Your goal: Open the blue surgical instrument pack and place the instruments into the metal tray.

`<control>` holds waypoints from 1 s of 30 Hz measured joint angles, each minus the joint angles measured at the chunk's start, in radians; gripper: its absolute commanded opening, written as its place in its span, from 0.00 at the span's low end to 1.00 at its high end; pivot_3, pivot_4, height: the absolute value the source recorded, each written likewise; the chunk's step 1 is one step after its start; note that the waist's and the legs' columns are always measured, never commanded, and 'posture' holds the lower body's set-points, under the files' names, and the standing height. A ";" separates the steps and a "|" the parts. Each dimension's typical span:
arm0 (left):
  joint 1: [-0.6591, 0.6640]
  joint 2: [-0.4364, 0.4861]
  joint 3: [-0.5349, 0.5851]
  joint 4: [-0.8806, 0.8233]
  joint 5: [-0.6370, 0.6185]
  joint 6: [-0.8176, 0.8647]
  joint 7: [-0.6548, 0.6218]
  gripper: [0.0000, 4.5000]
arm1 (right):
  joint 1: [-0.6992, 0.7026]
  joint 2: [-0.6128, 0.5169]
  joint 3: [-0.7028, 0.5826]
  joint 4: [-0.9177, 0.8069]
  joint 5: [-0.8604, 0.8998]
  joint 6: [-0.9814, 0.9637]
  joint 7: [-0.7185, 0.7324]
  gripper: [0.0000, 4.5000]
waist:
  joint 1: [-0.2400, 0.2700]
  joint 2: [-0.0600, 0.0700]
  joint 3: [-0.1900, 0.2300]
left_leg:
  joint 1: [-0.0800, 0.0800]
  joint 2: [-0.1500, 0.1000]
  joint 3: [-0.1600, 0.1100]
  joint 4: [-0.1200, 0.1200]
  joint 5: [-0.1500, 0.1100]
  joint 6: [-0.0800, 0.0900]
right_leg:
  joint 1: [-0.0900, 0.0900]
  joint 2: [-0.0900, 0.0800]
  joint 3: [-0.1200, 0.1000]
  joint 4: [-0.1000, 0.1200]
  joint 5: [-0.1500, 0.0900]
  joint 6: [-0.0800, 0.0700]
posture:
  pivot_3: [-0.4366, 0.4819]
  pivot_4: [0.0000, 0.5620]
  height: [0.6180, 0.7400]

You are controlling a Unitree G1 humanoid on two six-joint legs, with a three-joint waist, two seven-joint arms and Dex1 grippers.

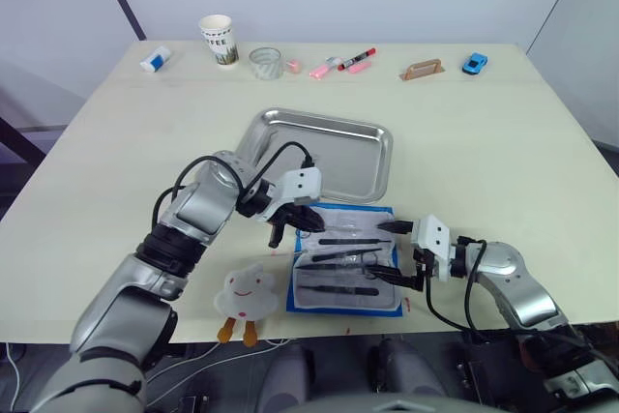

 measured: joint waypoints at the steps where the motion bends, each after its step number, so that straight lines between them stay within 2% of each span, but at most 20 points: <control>1: 0.000 0.008 0.000 0.000 -0.001 0.000 -0.003 0.00 | 0.000 0.000 0.000 0.000 0.000 0.000 0.000 1.00 | 0.000 0.000 0.000 | 0.000 0.000 0.000 0.000 0.000 0.000 | 0.000 0.000 0.000 0.000 0.000 0.000 | 0.48 0.27 0.90; 30: 0.037 0.168 0.055 -0.013 -0.046 -0.037 -0.074 0.00 | -0.007 0.007 0.006 0.007 0.000 0.000 0.000 1.00 | -0.001 0.000 0.000 | 0.001 0.004 0.001 -0.001 0.000 0.000 | 0.000 0.003 0.000 0.000 -0.001 -0.002 | 0.48 0.27 0.90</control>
